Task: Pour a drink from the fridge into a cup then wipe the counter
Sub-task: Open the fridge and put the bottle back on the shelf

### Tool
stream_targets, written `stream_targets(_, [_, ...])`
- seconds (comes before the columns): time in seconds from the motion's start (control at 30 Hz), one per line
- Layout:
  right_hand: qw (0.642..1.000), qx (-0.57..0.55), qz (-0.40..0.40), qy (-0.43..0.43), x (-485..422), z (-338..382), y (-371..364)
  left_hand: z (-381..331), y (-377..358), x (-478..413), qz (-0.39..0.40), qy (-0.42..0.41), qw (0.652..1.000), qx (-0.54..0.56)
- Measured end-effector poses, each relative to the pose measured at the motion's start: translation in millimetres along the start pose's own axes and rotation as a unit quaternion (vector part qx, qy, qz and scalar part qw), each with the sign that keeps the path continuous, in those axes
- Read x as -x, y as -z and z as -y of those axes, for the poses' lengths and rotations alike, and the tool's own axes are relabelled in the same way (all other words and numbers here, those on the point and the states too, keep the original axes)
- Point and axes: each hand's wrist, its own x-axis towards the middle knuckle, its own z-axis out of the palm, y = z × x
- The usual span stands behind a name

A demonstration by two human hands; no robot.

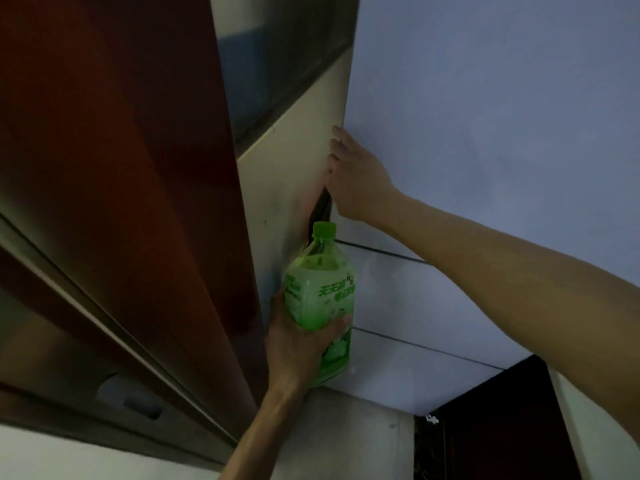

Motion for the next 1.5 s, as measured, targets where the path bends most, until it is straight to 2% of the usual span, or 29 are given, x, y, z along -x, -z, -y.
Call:
stream_targets(0.07, [0.997, 0.039, 0.059, -0.019, -4, 2, 3, -1, 0, 1, -0.006, 0.002, 1.000, 0.003])
stream_targets(0.13, [0.994, 0.051, 0.085, -0.040, -9, 6, 2, -4, 1, 3, -0.013, 0.001, 1.000, 0.005])
stream_targets(0.37, [0.989, 0.073, 0.121, -0.042, -7, 17, 20, -6, 5, 21, -0.028, -0.008, 0.999, 0.013])
stream_targets(0.77, [0.997, -0.009, -0.046, 0.054, 100, 48, 61, 11, 46, 99, -0.103, -0.012, 0.994, 0.014])
stream_targets(0.83, [0.997, -0.010, -0.050, 0.060, 126, 60, 72, 15, 55, 116, -0.093, -0.003, 0.996, 0.016])
stream_targets(0.93, [0.992, -0.110, -0.041, 0.048, 170, 76, 88, 21, 65, 144, -0.073, 0.004, 0.997, 0.011])
stream_targets(1.07, [0.993, -0.012, -0.049, 0.109, 237, 89, 108, 23, 70, 186, -0.062, -0.003, 0.998, 0.020])
stream_targets(1.3, [0.984, -0.119, -0.007, 0.133, 337, 88, 145, 19, 66, 225, 0.004, -0.024, 1.000, 0.014])
stream_targets(1.5, [0.961, -0.259, 0.009, 0.092, 380, 88, 146, 12, 66, 236, 0.079, -0.067, 0.995, 0.000])
